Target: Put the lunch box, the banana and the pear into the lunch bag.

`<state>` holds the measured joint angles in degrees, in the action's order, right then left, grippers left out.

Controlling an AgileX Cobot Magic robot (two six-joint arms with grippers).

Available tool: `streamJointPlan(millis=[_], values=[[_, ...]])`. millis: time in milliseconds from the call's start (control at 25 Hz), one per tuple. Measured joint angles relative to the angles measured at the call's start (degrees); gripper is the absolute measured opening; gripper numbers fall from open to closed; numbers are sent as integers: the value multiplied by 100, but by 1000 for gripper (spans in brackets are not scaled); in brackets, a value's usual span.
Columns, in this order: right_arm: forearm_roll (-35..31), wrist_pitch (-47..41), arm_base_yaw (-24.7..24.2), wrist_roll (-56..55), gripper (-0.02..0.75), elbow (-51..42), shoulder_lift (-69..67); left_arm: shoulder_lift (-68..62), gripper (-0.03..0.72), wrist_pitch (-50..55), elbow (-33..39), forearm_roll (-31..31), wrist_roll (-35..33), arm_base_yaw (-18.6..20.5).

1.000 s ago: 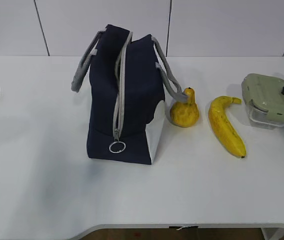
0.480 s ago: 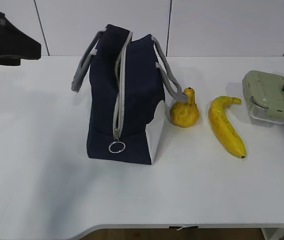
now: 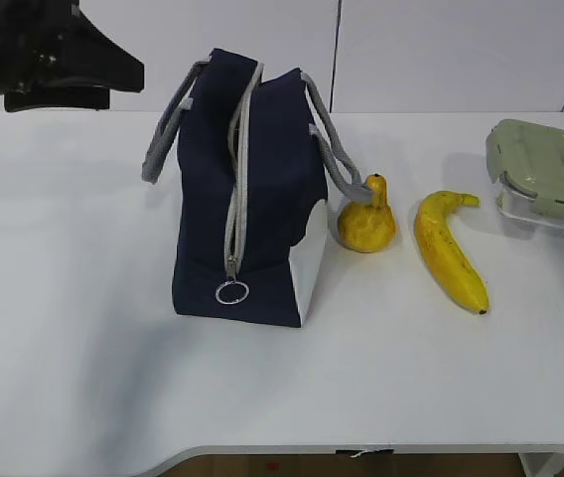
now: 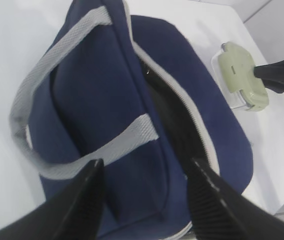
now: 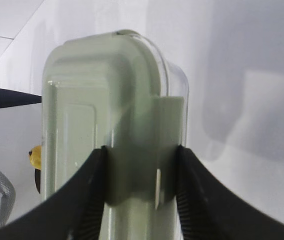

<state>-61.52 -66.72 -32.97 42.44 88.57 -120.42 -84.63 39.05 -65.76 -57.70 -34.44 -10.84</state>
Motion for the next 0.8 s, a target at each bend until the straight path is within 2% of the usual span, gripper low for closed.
streamJointPlan(millis=[360,560,800], values=[[10,0,34,-61,309,0,66,-717,421,73,-623,-201,-157,-594],[-1,-4,82,-61,309,0,100,-1061,435,93,-894,-175,-165,-676],[-12,-13,90,-69,309,0,100,-1251,486,202,-1240,75,-200,-676]])
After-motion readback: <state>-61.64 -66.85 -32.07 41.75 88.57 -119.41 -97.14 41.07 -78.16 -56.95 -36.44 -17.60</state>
